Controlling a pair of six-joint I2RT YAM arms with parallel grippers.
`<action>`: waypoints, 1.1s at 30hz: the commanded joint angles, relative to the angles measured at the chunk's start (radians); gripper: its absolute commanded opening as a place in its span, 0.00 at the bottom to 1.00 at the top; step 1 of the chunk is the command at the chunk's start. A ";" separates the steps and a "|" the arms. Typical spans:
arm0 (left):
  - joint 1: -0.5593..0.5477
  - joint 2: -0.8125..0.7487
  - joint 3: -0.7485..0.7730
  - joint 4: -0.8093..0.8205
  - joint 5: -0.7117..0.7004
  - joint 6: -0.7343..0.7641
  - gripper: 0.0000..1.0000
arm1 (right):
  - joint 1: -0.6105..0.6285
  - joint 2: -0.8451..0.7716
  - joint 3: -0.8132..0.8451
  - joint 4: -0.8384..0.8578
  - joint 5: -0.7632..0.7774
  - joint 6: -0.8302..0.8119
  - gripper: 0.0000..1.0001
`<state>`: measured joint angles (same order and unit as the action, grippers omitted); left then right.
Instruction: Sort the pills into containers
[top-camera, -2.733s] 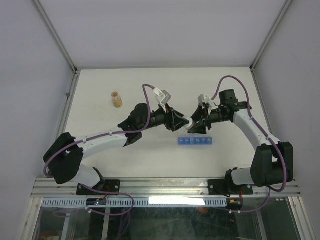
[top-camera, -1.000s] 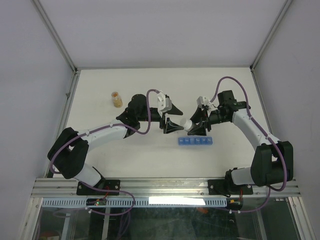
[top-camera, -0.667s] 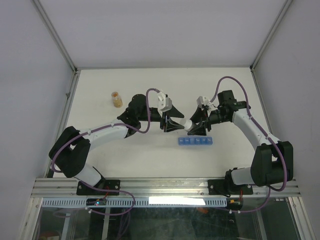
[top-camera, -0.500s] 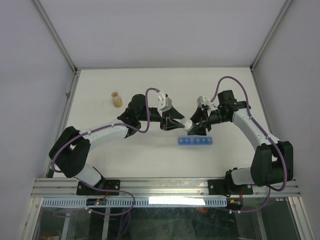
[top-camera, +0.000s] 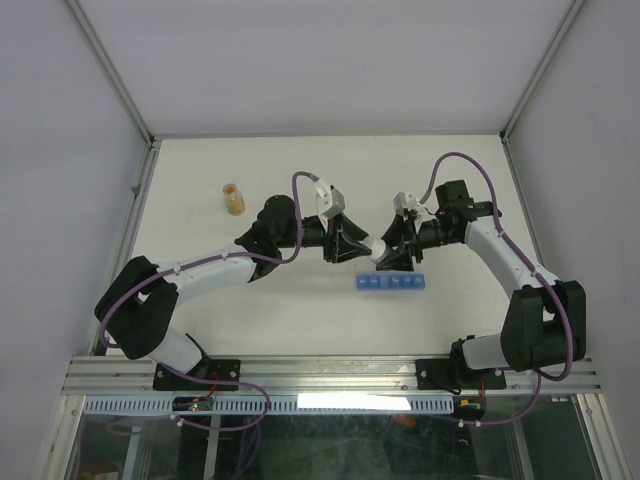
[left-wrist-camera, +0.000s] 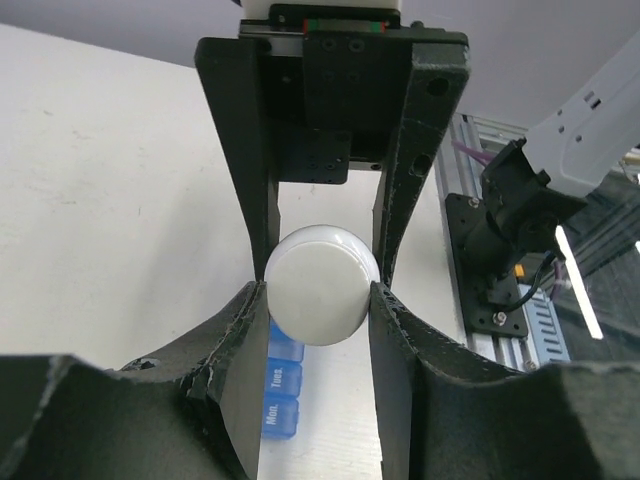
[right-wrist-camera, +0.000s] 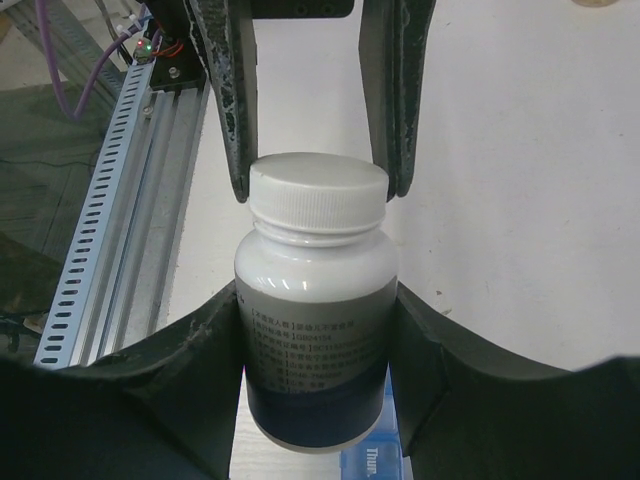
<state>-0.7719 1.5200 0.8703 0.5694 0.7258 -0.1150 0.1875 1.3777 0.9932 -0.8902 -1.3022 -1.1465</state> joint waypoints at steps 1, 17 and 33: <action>-0.043 -0.052 0.000 0.026 -0.147 -0.138 0.00 | 0.010 -0.002 0.042 0.010 -0.049 -0.020 0.00; -0.071 -0.121 0.044 -0.142 -0.430 -0.417 0.00 | 0.007 0.004 0.046 0.036 -0.039 0.021 0.00; -0.069 -0.171 0.021 -0.175 -0.509 -0.464 0.00 | 0.008 0.014 0.040 0.046 -0.039 0.030 0.00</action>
<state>-0.8433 1.3952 0.8654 0.3729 0.2607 -0.5438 0.1879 1.3891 0.9989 -0.8558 -1.2987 -1.1194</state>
